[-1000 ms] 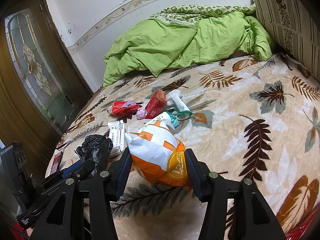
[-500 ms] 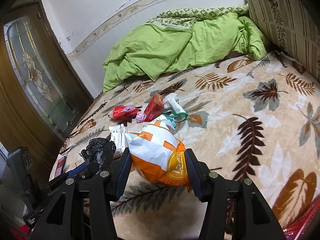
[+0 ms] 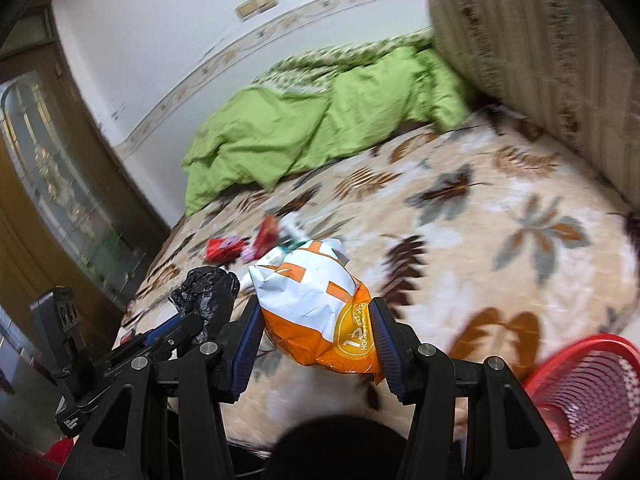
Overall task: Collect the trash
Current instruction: 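Carry the black bag and snack bag toward the red wastebasket, then open both tools over the red wastebasket to drop the bags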
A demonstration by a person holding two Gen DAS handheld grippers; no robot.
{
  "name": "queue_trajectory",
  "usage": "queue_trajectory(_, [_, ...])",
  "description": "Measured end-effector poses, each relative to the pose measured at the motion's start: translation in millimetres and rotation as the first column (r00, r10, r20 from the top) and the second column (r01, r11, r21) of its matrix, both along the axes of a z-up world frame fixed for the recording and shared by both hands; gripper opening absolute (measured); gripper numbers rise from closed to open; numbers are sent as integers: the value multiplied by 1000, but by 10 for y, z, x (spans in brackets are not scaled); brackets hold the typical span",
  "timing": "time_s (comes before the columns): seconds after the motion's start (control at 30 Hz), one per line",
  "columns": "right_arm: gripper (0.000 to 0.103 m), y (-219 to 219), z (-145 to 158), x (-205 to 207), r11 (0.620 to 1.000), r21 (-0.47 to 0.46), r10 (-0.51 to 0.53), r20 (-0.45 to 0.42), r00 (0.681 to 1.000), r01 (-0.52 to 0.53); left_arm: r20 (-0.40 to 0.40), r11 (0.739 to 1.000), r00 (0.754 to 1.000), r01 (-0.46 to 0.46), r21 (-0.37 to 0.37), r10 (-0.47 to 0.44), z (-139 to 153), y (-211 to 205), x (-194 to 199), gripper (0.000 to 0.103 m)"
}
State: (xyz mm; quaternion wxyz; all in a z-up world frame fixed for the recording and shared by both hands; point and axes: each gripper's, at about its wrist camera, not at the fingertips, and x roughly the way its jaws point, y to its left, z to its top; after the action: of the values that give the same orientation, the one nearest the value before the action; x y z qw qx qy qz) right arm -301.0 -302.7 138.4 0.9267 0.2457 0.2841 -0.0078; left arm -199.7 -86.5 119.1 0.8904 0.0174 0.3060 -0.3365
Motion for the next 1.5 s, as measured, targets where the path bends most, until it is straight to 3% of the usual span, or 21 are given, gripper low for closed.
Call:
queue_trajectory(0.1, [57,-260,69,-289,997,-6,-77,0,997,77,13,996,996,89,-5,-89,93,-292,-141,24])
queue_trajectory(0.23, [57,-615,106,-711,982,-5,-191,-17,981,191,-21,972,972,235,-26,-236,173,-767,-336,25])
queue_trajectory(0.4, [57,-990,91,-1263,948,-14,-319,-43,947,318,-77,919,916,391,-39,-393,181,-1338,-636,25])
queue_trajectory(0.53, [57,-1191,18,-1593,919,4,-394,-66,917,395,-149,869,857,493,-40,-493,43,-1747,-887,25])
queue_trajectory(0.63, [60,-1300,-73,-1730,902,20,-429,-89,899,432,-191,851,832,525,-32,-521,-78,-1950,-971,25])
queue_trajectory(0.7, [61,-1348,-140,-1750,897,22,-437,-105,893,442,-228,840,815,541,-29,-532,-165,-2068,-976,40])
queue_trajectory(0.77, [65,-1401,-219,-1774,894,35,-438,-132,889,446,-264,839,805,542,-34,-531,-216,-2136,-951,47])
queue_trajectory(0.83, [66,-1447,-270,-1780,890,62,-441,-144,886,453,-284,840,799,540,-50,-530,-219,-2115,-930,47])
queue_trajectory(1.0, [67,-1455,-219,-1722,896,65,-431,-116,895,440,-239,867,837,496,-43,-491,-116,-1938,-862,62])
queue_trajectory(1.13, [67,-1345,-160,-1483,920,76,-377,-87,922,384,-202,902,881,429,-35,-427,-27,-1671,-718,65])
queue_trajectory(1.23, [67,-1143,-128,-1187,951,66,-298,-73,952,303,-171,937,922,349,-21,-347,45,-1385,-557,68])
queue_trajectory(1.37, [67,-760,-95,-682,985,48,-163,-67,984,166,-159,969,956,244,-35,-246,128,-999,-313,69])
queue_trajectory(1.5, [67,-383,-59,-194,997,14,-69,-53,996,70,-146,992,982,120,-35,-124,164,-559,-70,69])
